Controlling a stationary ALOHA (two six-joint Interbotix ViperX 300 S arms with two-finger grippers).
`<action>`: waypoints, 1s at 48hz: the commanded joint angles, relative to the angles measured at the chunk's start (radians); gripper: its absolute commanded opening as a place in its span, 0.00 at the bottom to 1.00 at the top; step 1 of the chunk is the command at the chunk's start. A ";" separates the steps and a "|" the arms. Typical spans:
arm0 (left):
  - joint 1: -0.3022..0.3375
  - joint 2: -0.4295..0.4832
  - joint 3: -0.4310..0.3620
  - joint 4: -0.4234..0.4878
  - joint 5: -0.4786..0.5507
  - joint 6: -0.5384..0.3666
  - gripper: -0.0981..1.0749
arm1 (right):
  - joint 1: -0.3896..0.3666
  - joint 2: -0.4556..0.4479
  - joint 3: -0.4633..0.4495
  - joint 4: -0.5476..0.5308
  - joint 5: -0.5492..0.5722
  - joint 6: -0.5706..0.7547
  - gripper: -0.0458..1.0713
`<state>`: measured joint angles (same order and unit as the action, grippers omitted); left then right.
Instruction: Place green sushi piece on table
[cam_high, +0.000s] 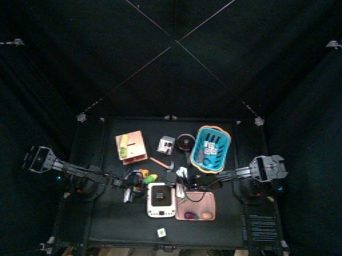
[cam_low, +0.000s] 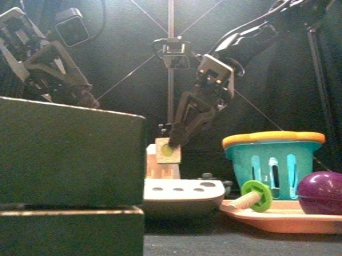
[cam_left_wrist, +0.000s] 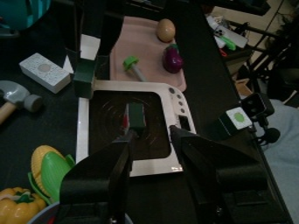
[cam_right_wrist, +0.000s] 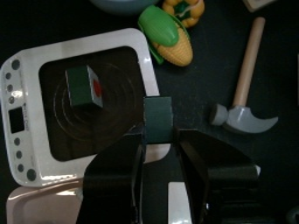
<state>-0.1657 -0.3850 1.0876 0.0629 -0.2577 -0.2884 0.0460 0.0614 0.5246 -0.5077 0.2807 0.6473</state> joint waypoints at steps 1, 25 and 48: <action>0.000 0.000 -0.023 0.000 -0.003 0.002 0.74 | -0.005 -0.083 0.020 0.020 -0.003 0.002 0.55; 0.006 0.005 -0.018 -0.020 0.005 0.000 0.74 | -0.005 -0.207 0.224 0.140 -0.089 0.002 0.55; 0.008 0.046 -0.034 -0.020 0.003 0.002 0.74 | -0.041 -0.140 0.222 0.150 -0.107 -0.002 0.57</action>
<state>-0.1611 -0.3421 1.0830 0.0430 -0.2516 -0.2884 0.0245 -0.0782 0.7793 -0.3590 0.1841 0.6473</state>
